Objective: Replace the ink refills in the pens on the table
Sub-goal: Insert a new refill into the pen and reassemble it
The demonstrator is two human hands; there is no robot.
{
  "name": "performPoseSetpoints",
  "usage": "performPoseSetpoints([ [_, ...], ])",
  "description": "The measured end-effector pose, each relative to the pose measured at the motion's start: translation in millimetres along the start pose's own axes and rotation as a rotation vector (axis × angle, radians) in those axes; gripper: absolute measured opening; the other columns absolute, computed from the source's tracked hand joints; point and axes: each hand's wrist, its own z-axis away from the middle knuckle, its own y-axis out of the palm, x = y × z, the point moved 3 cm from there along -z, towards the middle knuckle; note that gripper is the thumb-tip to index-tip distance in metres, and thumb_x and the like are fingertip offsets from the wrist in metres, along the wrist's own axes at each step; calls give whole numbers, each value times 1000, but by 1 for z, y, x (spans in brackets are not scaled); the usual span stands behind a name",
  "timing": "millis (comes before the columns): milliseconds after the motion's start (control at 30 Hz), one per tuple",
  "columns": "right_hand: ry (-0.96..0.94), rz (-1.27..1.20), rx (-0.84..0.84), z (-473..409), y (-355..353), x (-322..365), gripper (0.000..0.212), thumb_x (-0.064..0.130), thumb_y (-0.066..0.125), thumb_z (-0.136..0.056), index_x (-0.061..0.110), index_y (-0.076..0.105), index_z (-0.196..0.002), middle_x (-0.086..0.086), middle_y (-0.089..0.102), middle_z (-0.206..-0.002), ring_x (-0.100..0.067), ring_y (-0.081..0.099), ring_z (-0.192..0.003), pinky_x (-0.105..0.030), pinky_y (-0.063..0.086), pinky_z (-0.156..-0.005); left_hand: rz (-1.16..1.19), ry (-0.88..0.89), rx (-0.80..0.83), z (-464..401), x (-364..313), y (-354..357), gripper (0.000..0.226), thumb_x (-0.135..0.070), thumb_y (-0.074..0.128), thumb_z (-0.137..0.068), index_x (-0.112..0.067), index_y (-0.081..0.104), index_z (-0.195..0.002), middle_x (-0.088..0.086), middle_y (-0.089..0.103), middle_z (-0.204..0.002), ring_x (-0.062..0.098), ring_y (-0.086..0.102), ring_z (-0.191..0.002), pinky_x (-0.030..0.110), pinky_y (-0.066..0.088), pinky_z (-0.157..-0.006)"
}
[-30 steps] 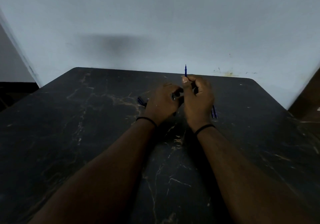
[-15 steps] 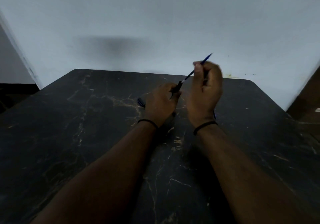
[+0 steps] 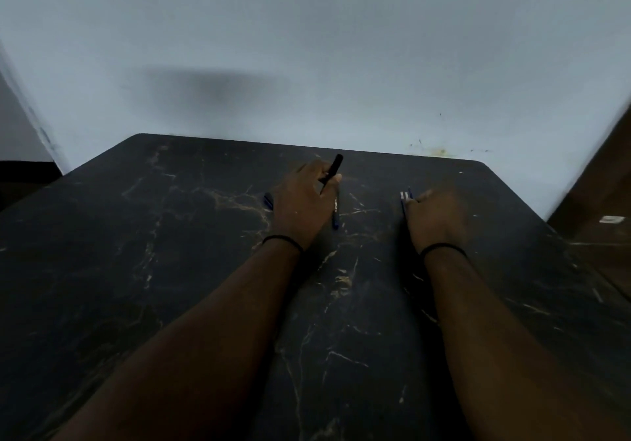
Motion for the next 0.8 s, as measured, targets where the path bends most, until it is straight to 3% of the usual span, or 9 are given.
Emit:
performPoseSetpoints([
  [233, -6, 40, 24, 1, 5, 5, 33, 35, 60, -96, 4, 71, -102, -20, 68, -111, -40, 64, -105, -39, 50, -86, 21, -29, 5, -1, -1, -3, 10, -38, 61, -90, -29, 64, -96, -13, 60, -91, 9, 61, -83, 35, 56, -76],
  [433, -73, 40, 62, 7, 12, 21, 35, 36, 59, -98, 6, 72, -110, -16, 70, -113, -36, 65, -105, -35, 52, -86, 33, -11, -17, -2, 1, -4, 10, -35, 63, -91, -27, 64, -96, -17, 54, -87, 7, 58, -81, 30, 54, -74],
  [700, -146, 5, 90, 16, 23, 43, 34, 38, 58, -97, 10, 75, -105, -14, 72, -105, -32, 67, -97, -32, 52, -80, 17, -9, -28, -3, 3, -3, 11, -37, 62, -90, -28, 65, -96, -18, 56, -87, 3, 57, -80, 21, 47, -68],
  [800, -141, -7, 82, 17, 23, 43, 30, 36, 60, -95, 11, 75, -103, -13, 72, -103, -32, 68, -95, -33, 53, -79, 20, -18, -25, -3, 1, -3, 12, -35, 63, -90, -26, 66, -97, -15, 60, -89, 6, 59, -81, 24, 50, -70],
])
